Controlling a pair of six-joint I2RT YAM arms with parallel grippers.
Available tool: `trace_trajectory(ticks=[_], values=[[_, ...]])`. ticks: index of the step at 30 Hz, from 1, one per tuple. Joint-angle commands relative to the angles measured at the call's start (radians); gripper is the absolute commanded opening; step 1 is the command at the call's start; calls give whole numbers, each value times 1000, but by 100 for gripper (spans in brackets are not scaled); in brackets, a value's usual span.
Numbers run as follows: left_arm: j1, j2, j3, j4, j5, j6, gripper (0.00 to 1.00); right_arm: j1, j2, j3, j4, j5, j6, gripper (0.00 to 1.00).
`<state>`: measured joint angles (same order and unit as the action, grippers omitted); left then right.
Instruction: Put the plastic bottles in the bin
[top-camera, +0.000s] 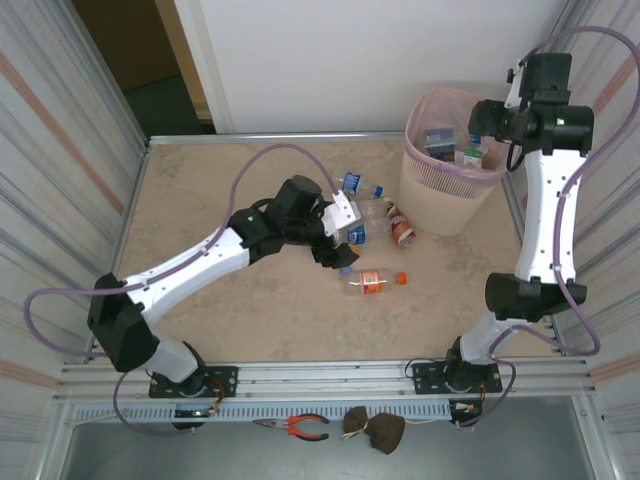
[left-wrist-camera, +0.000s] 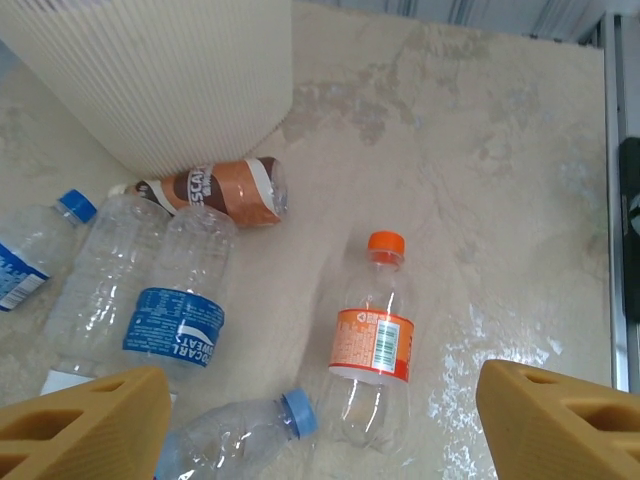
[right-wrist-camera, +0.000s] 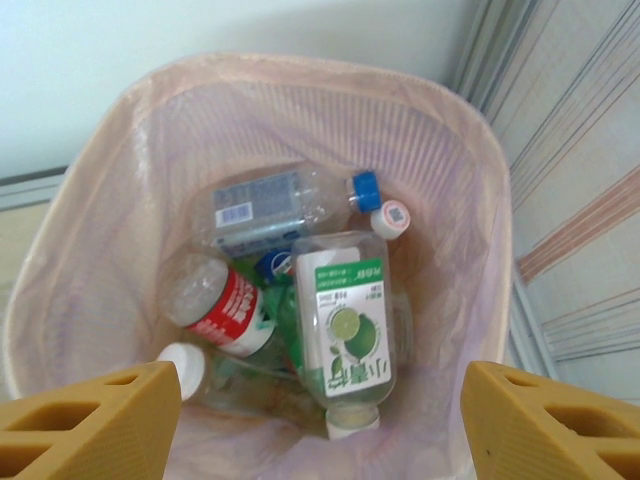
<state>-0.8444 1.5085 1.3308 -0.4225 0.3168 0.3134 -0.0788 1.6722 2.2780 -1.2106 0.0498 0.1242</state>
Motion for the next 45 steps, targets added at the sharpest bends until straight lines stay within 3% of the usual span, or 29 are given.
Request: trace_trajectory(ticks=[1,10,18,24,31,45], values=[[2,44,63,-90,34,68,80,-22,-95,-93,56,-54,39,73],[-69,242,220,-212,-55,170,79,-132,-326,-345,152,-147,71,72],[-140,452,404,-330,-176,253,81,-200,-429,-440,157,-193,71,72],[-166,570,501,-389,-231,274,84,-202,-456,-457,161,-206,74,72],[-188,676,566,-438,-214,274,86,-201,-463,-459,166,-214,75,72],[-201,762,548,-469,-220,249,87,-202,-463,-465,173,-233,83,72]])
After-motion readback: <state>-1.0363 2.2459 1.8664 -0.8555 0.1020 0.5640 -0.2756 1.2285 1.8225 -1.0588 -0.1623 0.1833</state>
